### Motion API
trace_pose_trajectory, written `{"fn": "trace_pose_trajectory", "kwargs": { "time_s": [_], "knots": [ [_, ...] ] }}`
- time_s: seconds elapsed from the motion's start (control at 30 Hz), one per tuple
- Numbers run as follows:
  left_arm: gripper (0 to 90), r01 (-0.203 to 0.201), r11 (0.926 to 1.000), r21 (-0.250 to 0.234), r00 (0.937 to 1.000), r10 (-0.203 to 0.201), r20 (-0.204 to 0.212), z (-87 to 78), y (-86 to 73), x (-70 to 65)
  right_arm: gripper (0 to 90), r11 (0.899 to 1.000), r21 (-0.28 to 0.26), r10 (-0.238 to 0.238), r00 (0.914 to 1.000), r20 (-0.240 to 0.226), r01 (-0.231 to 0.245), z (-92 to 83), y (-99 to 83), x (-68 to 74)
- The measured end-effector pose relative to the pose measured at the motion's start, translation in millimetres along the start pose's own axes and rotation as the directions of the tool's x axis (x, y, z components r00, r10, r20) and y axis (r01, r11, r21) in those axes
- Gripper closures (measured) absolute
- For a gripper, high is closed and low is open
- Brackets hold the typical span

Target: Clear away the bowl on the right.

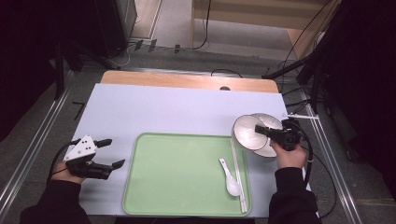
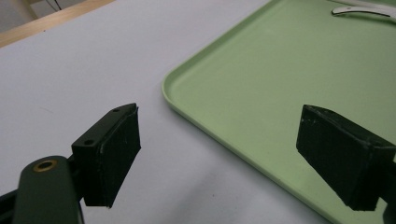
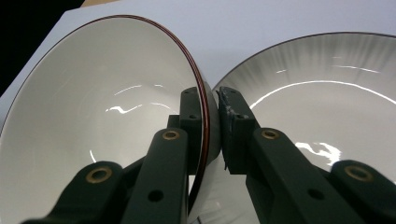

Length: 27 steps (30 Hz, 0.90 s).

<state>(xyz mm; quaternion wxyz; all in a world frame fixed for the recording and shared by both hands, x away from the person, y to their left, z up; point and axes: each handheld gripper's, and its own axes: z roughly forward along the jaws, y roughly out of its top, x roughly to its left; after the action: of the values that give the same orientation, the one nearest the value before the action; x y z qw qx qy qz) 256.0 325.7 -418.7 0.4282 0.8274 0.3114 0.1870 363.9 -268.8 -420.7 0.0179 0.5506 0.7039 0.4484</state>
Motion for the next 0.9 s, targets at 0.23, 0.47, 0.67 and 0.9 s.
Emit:
{"fn": "trace_pose_trajectory", "kwargs": {
  "time_s": [0.23,0.47,0.67,0.9],
  "knots": [
    [13.5,0.001,1.0000,-0.002,1.0000,-0.001,0.000,0.0,0.1,0.2,81.6,0.998,0.036,-0.046,0.9982,-0.039,0.047,5.0,-1.4,20.0],
    [13.4,0.002,1.0000,-0.001,1.0000,-0.002,-0.001,-0.3,-0.1,0.3,81.5,0.993,0.063,-0.090,0.9927,-0.080,0.095,8.8,-6.0,40.0],
    [13.4,0.002,1.0000,-0.002,1.0000,-0.002,-0.001,-0.3,0.0,0.3,81.5,0.986,0.096,-0.124,0.9864,-0.109,0.134,12.6,-12.3,54.6],
    [13.4,0.001,1.0000,0.000,1.0000,-0.001,0.000,0.0,0.1,0.0,81.5,0.976,0.123,-0.161,0.9764,-0.144,0.179,14.4,-19.4,70.9]
  ]
}}
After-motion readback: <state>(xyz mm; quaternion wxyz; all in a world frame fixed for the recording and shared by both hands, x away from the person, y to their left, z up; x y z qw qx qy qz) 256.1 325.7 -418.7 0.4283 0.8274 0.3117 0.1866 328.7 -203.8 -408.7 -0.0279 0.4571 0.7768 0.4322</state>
